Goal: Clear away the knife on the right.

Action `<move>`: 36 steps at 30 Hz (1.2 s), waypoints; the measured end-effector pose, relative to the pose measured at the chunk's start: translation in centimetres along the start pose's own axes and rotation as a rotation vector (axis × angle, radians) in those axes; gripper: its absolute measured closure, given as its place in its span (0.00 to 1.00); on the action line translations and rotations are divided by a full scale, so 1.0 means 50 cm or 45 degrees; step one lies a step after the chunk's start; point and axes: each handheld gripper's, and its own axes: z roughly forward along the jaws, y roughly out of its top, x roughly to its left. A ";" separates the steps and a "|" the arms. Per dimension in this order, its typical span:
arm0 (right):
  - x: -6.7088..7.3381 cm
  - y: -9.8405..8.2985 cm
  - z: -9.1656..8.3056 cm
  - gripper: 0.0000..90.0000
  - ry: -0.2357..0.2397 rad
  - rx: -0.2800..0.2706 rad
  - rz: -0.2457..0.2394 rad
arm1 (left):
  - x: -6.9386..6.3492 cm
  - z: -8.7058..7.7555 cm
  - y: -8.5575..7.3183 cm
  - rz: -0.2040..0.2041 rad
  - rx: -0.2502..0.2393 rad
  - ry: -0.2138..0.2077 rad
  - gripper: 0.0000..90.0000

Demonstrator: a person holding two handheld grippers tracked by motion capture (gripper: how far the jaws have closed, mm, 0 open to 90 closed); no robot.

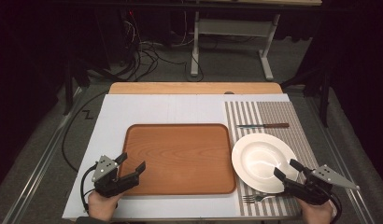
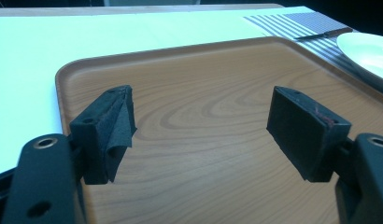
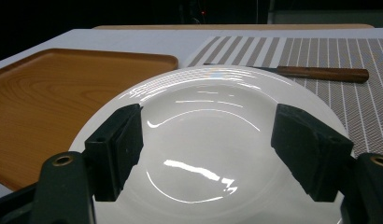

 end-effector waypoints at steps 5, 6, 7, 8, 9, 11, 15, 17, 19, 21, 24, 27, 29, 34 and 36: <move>0.002 0.000 0.001 0.28 0.008 0.007 -0.007 | 0.000 0.000 -0.001 0.001 0.000 -0.001 0.27; 0.003 0.000 0.001 0.28 0.010 0.007 -0.010 | 0.000 0.000 -0.001 0.001 0.000 -0.001 0.27; 0.003 0.000 0.001 0.28 0.010 0.007 -0.010 | 0.000 0.000 0.000 0.000 -0.002 -0.003 0.27; 0.004 0.000 0.000 0.28 0.011 -0.003 -0.011 | -0.001 0.000 0.000 0.003 0.000 -0.002 0.27; 0.004 0.000 -0.001 0.28 0.006 -0.003 -0.011 | -0.001 0.000 0.000 0.001 0.000 -0.004 0.27; 0.003 -0.001 -0.002 0.28 0.005 -0.003 -0.007 | -0.001 0.002 0.000 0.002 0.003 -0.006 0.27; 0.001 -0.001 -0.002 0.28 0.003 -0.010 -0.008 | 0.000 0.002 0.000 0.001 0.005 -0.008 0.27; 0.003 0.000 -0.001 0.28 0.006 -0.005 -0.008 | 0.000 0.002 0.000 0.002 0.006 -0.007 0.27; 0.003 0.000 -0.001 0.28 0.006 -0.002 -0.007 | -0.001 0.002 0.000 0.002 0.006 -0.005 0.27; 0.004 0.001 0.001 0.28 0.012 0.001 -0.011 | -0.001 0.001 0.000 0.003 0.006 -0.004 0.27; 0.004 0.001 0.001 0.27 0.010 0.002 -0.010 | -0.002 0.002 0.000 0.004 0.006 -0.003 0.27; 0.004 0.002 0.001 0.27 0.012 -0.001 -0.008 | -0.002 0.002 0.000 0.006 0.008 -0.004 0.27; 0.004 0.003 0.001 0.27 0.013 -0.003 -0.008 | -0.001 0.002 -0.001 0.006 0.009 -0.005 0.27; 0.006 0.004 0.002 0.26 0.017 0.001 -0.019 | -0.002 0.003 -0.001 0.011 0.011 -0.006 0.27; 0.008 0.006 0.002 0.25 0.021 -0.008 -0.019 | -0.002 0.003 -0.001 0.013 0.013 -0.004 0.27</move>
